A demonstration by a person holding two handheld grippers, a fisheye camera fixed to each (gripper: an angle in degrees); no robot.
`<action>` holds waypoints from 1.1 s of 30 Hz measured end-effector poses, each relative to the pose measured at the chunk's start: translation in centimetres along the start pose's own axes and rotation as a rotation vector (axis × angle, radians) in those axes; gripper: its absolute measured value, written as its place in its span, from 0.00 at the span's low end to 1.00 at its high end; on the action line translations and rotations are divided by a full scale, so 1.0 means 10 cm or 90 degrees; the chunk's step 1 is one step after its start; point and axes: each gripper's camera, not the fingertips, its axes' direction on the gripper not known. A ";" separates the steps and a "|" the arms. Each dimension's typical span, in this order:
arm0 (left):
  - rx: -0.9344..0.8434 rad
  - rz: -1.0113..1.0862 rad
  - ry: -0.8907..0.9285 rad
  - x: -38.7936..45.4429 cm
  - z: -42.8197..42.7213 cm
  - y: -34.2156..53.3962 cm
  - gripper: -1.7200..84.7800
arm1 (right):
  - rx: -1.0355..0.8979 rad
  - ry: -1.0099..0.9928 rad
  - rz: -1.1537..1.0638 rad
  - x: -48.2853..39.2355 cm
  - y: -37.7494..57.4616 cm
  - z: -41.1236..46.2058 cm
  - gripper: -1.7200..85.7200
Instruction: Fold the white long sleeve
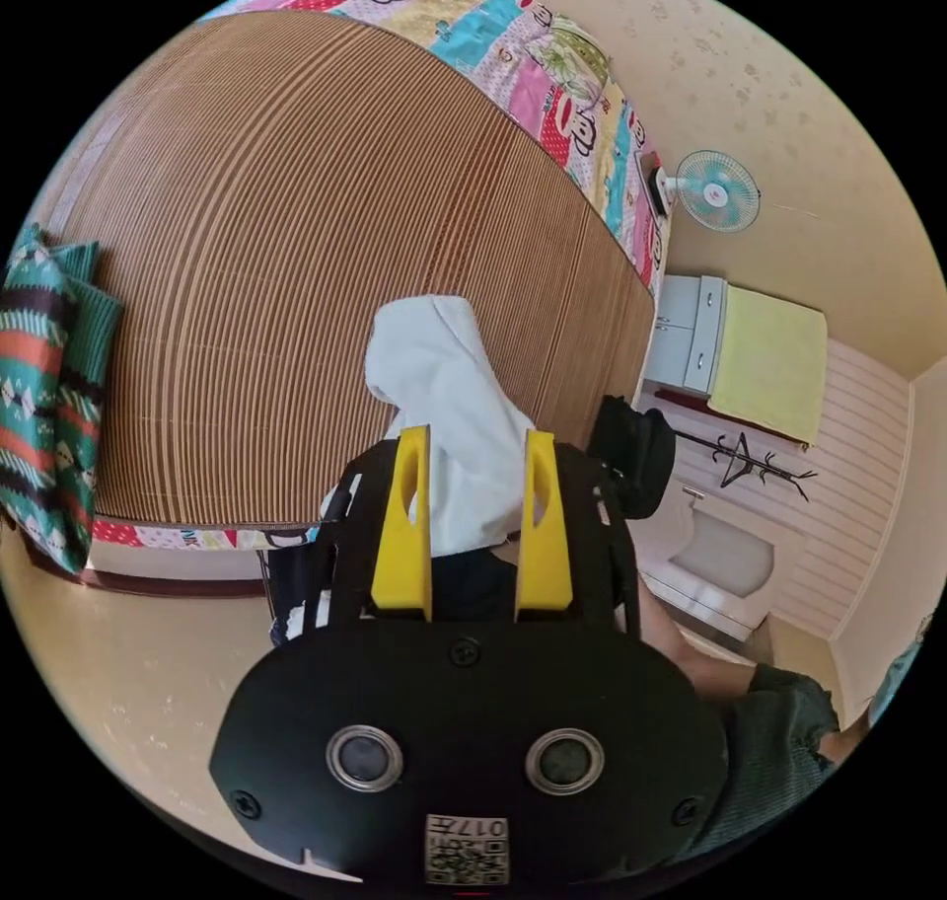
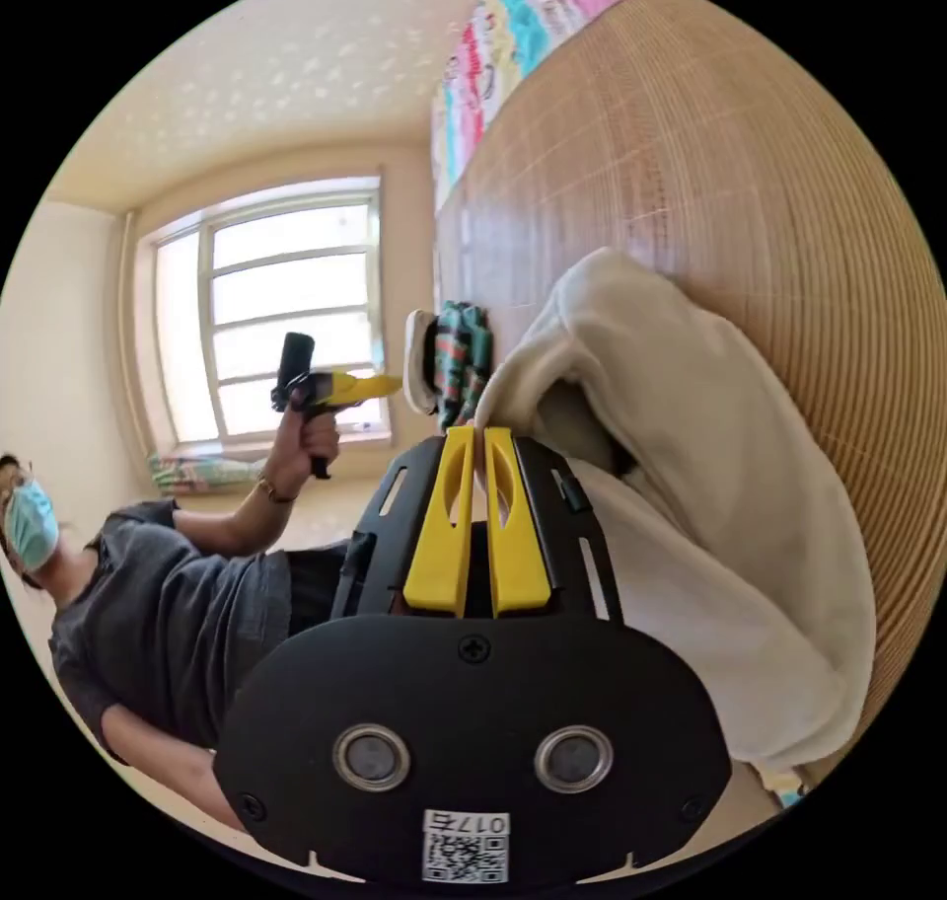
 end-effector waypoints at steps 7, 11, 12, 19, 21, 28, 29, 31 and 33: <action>0.008 -0.053 -0.005 0.03 -0.01 -0.77 0.24 | -0.181 0.104 -0.112 -0.72 0.21 0.66 0.05; -0.020 -0.136 -0.124 -0.22 0.11 -1.15 0.26 | -0.241 0.129 -0.149 -0.84 0.25 0.92 0.04; -0.039 -0.181 -0.157 -0.39 0.15 -1.24 0.26 | -0.253 0.143 -0.153 -0.84 0.27 0.97 0.04; -0.302 -0.404 -0.056 -1.65 0.59 -1.05 0.25 | -0.289 0.197 -0.183 -0.84 0.48 1.12 0.04; -0.355 -0.426 0.068 -1.85 0.76 -0.82 0.20 | -0.290 0.211 -0.182 -0.81 0.59 1.14 0.04; -0.181 -0.086 0.543 -1.72 0.54 -0.38 0.07 | -0.209 0.159 -0.229 -0.96 0.94 0.93 0.04; -0.170 -0.009 0.539 -1.58 0.42 -0.36 0.07 | -0.195 0.129 -0.254 -1.05 1.01 0.90 0.04; -0.136 0.269 0.523 -0.98 -0.07 -0.11 0.07 | -0.164 0.082 -0.293 -1.21 1.11 0.83 0.05; -0.114 0.432 0.557 -0.59 -0.44 0.18 0.07 | -0.109 0.045 -0.350 -1.43 1.29 0.68 0.05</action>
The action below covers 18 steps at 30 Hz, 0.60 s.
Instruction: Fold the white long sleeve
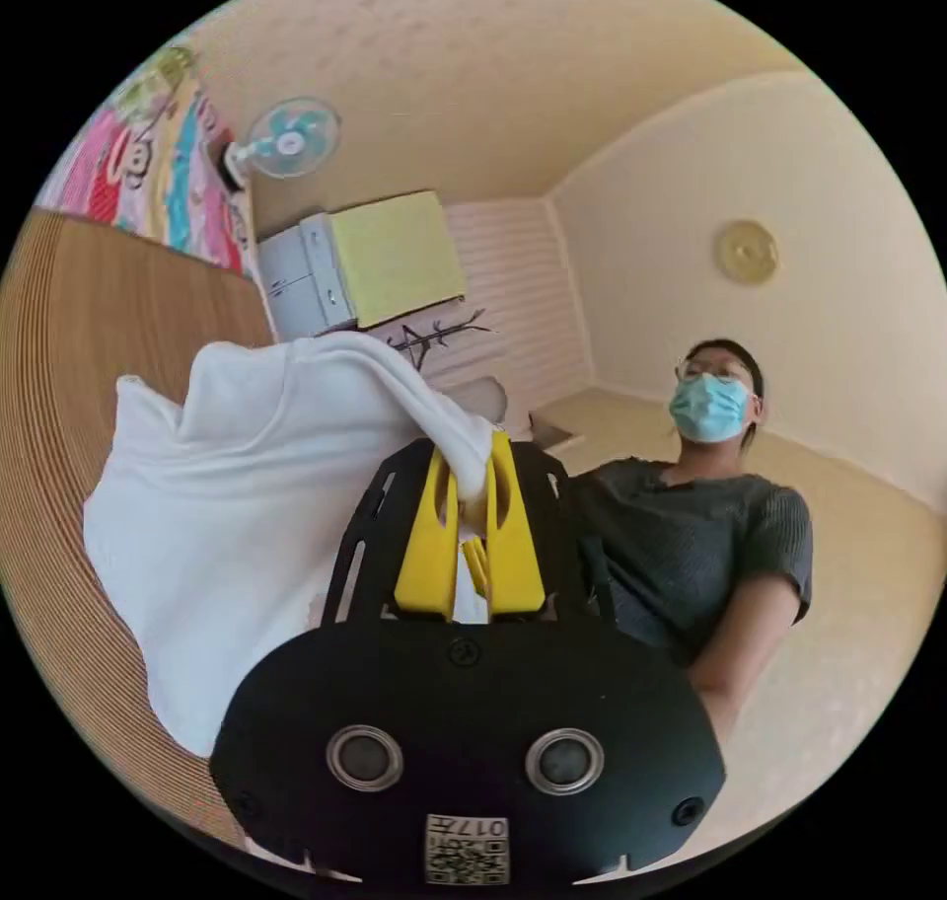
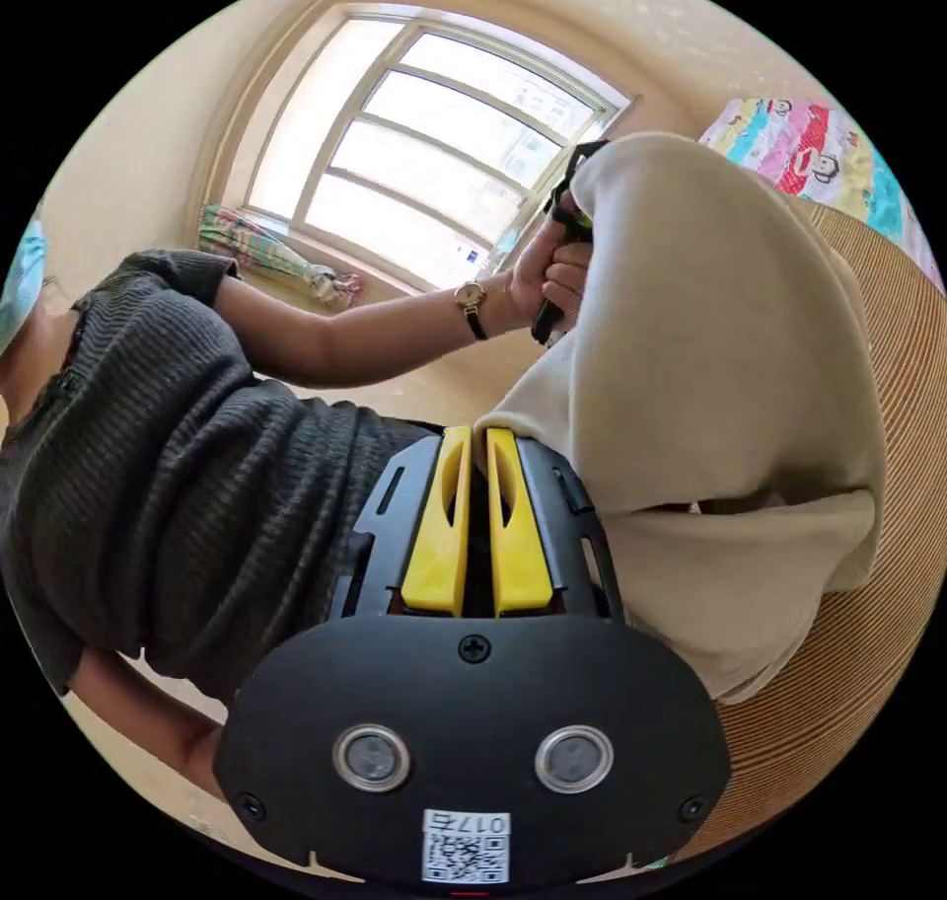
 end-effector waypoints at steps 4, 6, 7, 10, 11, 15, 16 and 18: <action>-0.133 0.366 0.044 1.59 0.30 0.22 0.06 | 0.091 0.014 -0.071 -0.45 0.25 -0.37 0.05; -0.208 0.512 0.082 2.28 0.41 0.47 0.06 | 0.121 0.018 -0.109 -0.70 0.48 -0.58 0.06; -0.255 0.604 0.119 2.70 0.46 0.67 0.06 | 0.128 0.030 -0.106 -0.75 0.54 -0.63 0.06; -0.332 0.817 0.268 3.53 0.44 1.20 0.07 | 0.169 0.108 -0.106 -1.00 0.80 -0.81 0.08; -0.340 0.854 0.311 3.65 0.42 1.30 0.07 | 0.195 0.123 -0.119 -1.11 0.90 -0.88 0.09; -0.273 0.982 0.602 3.99 0.15 1.71 0.07 | 0.320 0.112 -0.210 -1.53 1.19 -1.07 0.12; -0.245 0.982 0.663 3.98 0.12 1.79 0.07 | 0.339 0.108 -0.226 -1.58 1.24 -1.08 0.12; -0.191 0.980 0.717 3.92 0.12 1.94 0.07 | 0.382 0.110 -0.261 -1.72 1.40 -1.06 0.13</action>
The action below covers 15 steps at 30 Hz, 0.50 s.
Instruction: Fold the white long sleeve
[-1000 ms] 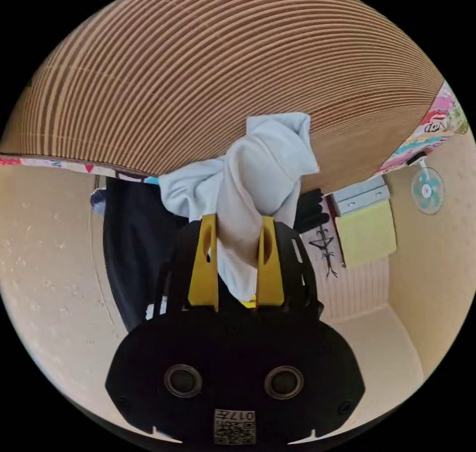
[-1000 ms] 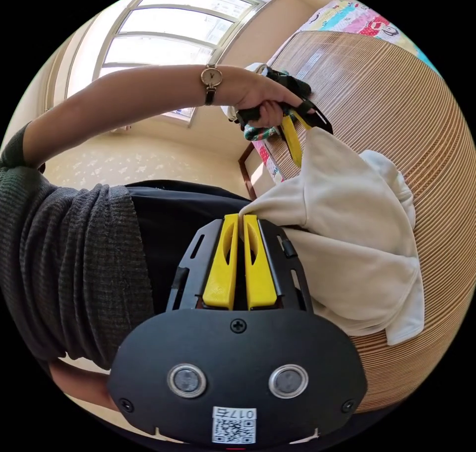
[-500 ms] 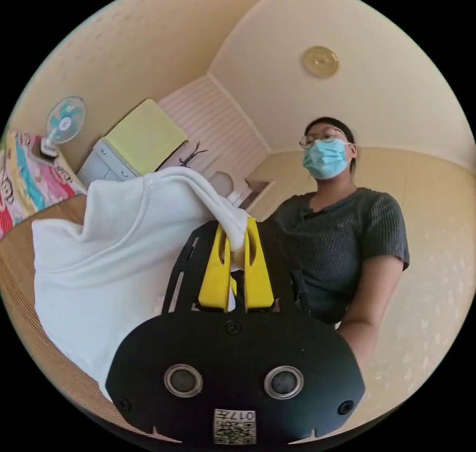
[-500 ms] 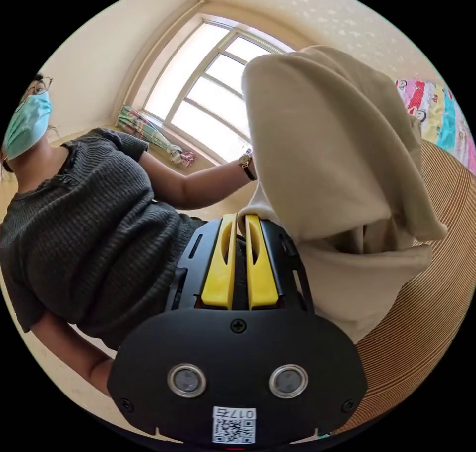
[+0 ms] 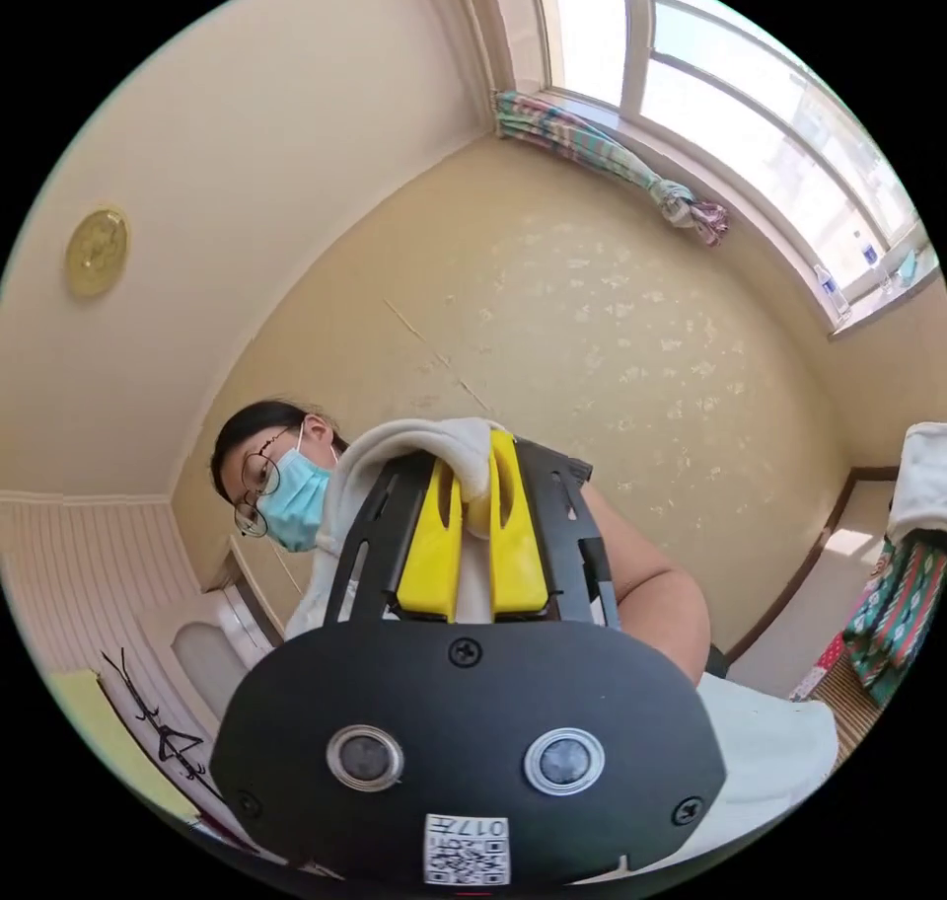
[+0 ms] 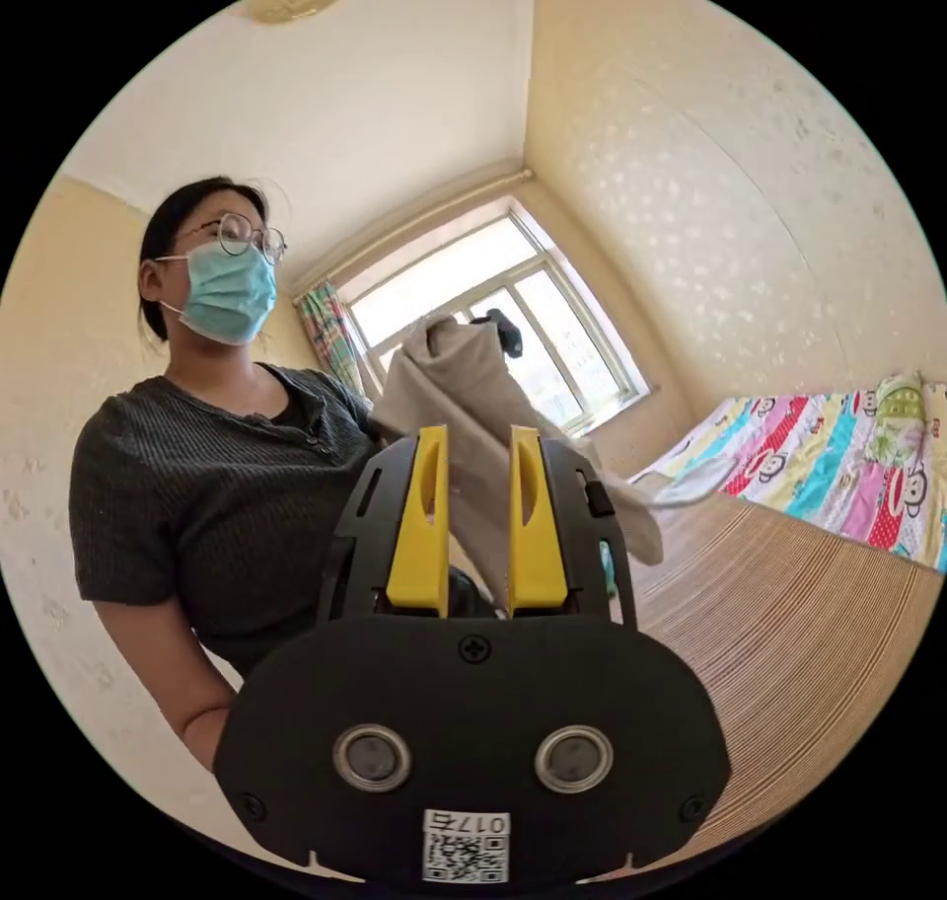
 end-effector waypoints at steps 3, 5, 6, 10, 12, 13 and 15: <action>0.040 -0.003 -0.037 0.14 0.30 0.20 0.07 | -0.063 -0.010 0.030 -0.09 0.17 0.21 0.15; 0.061 -0.011 -0.076 0.24 0.48 0.34 0.07 | -0.108 -0.042 0.044 -0.15 0.32 0.43 0.16; 0.077 -0.017 -0.089 0.30 0.56 0.42 0.07 | -0.138 -0.065 0.053 -0.20 0.44 0.60 0.16; 0.109 -0.042 -0.088 0.41 0.74 0.59 0.07 | -0.203 -0.076 0.080 -0.32 0.75 1.03 0.18; 0.114 -0.040 -0.101 0.46 0.81 0.63 0.07 | -0.238 -0.102 0.083 -0.40 0.87 1.33 0.17; 0.116 -0.036 -0.108 0.49 0.85 0.64 0.07 | -0.256 -0.113 0.083 -0.43 0.89 1.41 0.16; 0.106 -0.037 -0.120 0.53 0.91 0.63 0.07 | -0.323 -0.107 0.058 -0.59 0.92 1.64 0.09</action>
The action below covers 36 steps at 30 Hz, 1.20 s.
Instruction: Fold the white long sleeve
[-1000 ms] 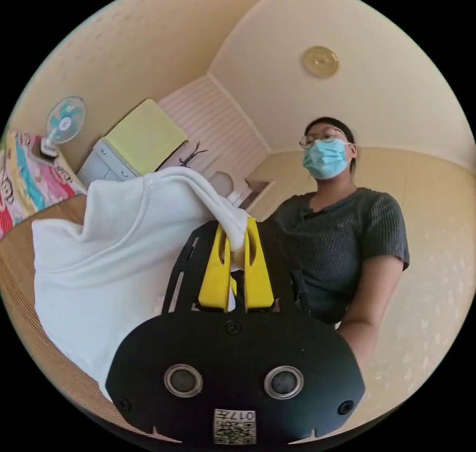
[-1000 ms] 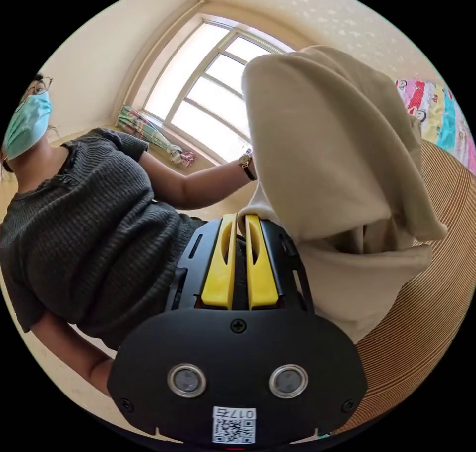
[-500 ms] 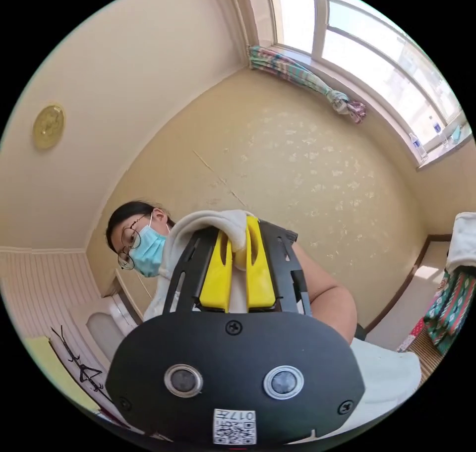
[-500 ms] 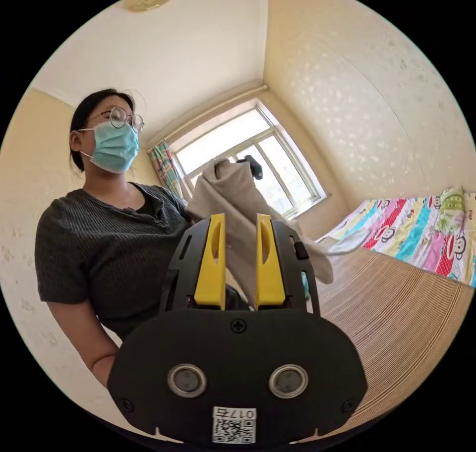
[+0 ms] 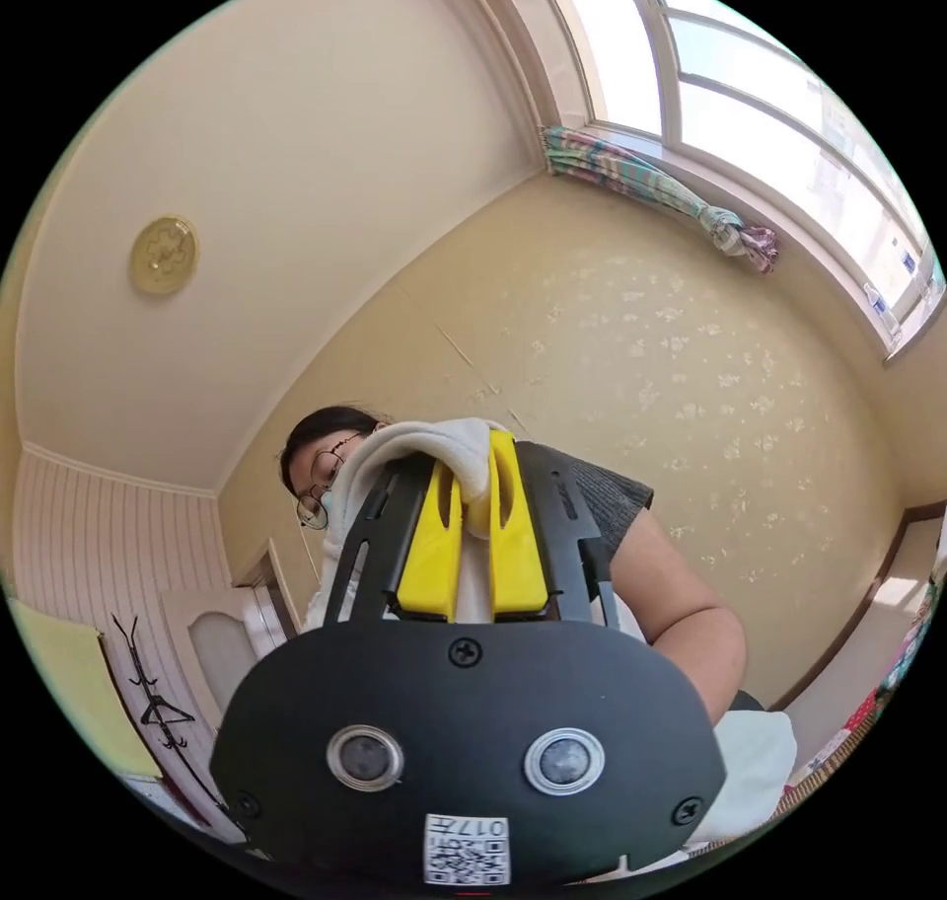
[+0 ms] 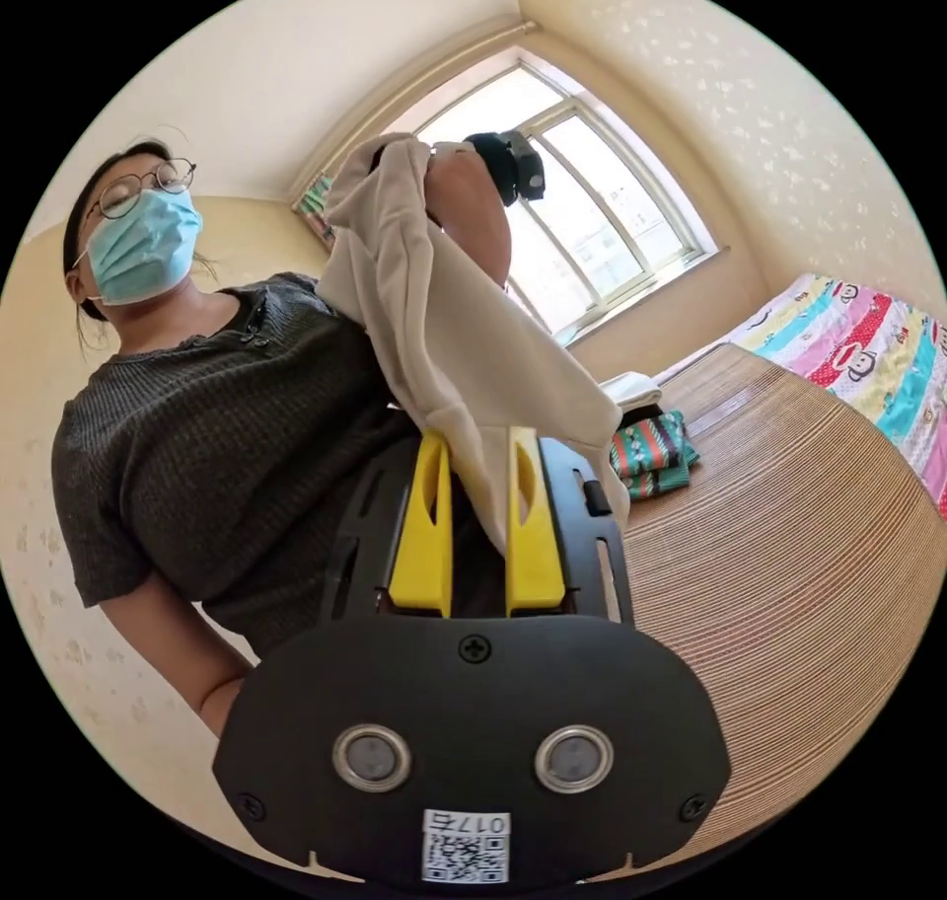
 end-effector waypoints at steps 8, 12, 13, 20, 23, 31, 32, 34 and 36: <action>-0.176 -0.088 -0.231 0.41 0.11 -0.33 0.07 | 0.225 0.342 0.047 -0.80 -0.07 -0.81 0.06; -0.141 -0.282 -0.407 0.56 -0.26 -0.20 0.07 | 0.309 0.499 0.015 -1.49 -0.25 -0.96 0.06; -0.147 -0.331 -0.473 0.63 -0.36 -0.17 0.07 | 0.319 0.512 0.013 -1.56 -0.28 -0.96 0.06; -0.538 -0.589 -0.799 0.40 -0.32 0.17 0.07 | 0.352 0.681 0.045 -2.15 -0.55 -0.66 0.06; -0.603 -0.660 -0.778 0.11 -0.29 0.55 0.06 | 0.408 0.694 0.072 -2.31 -0.48 -0.67 0.06; -0.576 -0.508 -0.757 -0.53 0.35 0.58 0.06 | 0.493 0.623 0.063 -2.94 -0.31 -1.01 0.06; -0.580 -0.492 -0.758 -0.60 0.41 0.54 0.06 | 0.491 0.634 0.063 -3.03 -0.38 -1.08 0.06; -0.584 -0.466 -0.768 -0.90 0.52 0.34 0.06 | 0.482 0.645 0.070 -3.09 -0.55 -1.21 0.06; -0.579 -0.490 -0.802 -1.16 0.40 0.20 0.06 | 0.450 0.662 0.090 -3.03 -0.84 -1.41 0.06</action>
